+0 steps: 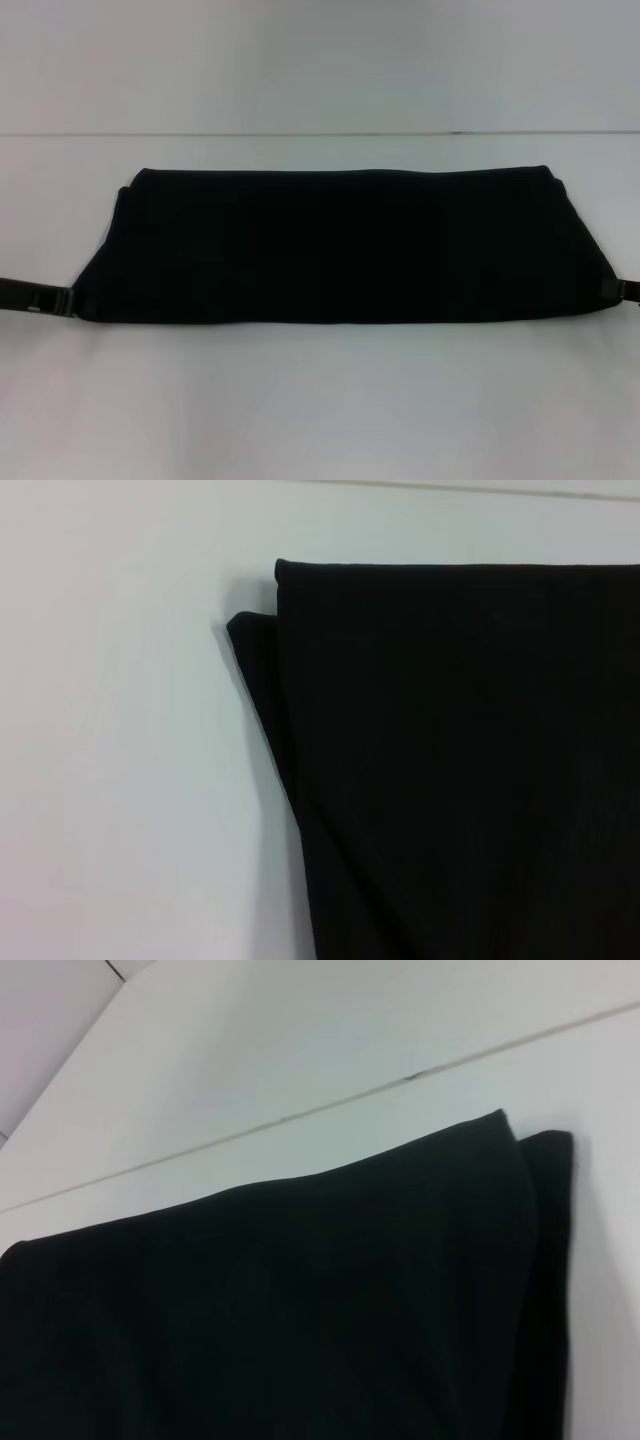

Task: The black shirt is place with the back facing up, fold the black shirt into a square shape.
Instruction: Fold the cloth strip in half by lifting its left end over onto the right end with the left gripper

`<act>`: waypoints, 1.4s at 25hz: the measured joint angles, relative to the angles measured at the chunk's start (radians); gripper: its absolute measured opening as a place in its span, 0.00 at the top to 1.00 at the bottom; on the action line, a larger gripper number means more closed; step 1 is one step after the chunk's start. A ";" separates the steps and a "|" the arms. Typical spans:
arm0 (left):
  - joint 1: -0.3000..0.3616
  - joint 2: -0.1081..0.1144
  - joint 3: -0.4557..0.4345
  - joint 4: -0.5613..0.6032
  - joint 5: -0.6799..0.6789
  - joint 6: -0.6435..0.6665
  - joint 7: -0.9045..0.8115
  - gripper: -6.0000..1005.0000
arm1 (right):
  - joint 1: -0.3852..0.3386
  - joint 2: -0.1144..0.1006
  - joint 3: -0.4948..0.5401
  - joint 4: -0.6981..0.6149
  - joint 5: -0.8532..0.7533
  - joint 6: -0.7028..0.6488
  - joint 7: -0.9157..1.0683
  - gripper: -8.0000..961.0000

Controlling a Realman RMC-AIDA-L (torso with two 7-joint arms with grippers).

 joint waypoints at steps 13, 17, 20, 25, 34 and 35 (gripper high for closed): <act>0.019 0.001 0.000 0.011 0.004 0.027 0.012 0.99 | -0.027 0.001 0.019 0.000 0.008 -0.042 -0.016 0.97; 0.018 0.000 0.000 0.011 0.005 0.027 0.012 0.99 | -0.027 0.001 0.021 0.000 0.008 -0.042 -0.014 0.97; 0.016 0.000 0.000 0.011 0.005 0.022 0.007 0.99 | -0.027 0.001 0.022 0.000 0.008 -0.043 -0.005 0.97; 0.014 0.000 0.000 0.015 0.010 0.027 -0.007 0.99 | -0.027 -0.001 0.057 0.000 0.009 -0.088 0.014 0.93; 0.036 0.002 -0.009 0.112 0.030 0.054 -0.054 0.82 | -0.058 -0.002 0.303 0.002 0.120 -0.266 -0.035 0.56; 0.036 0.007 -0.013 0.136 0.033 0.060 -0.066 0.78 | -0.054 0.002 0.301 0.001 0.153 -0.272 -0.053 0.53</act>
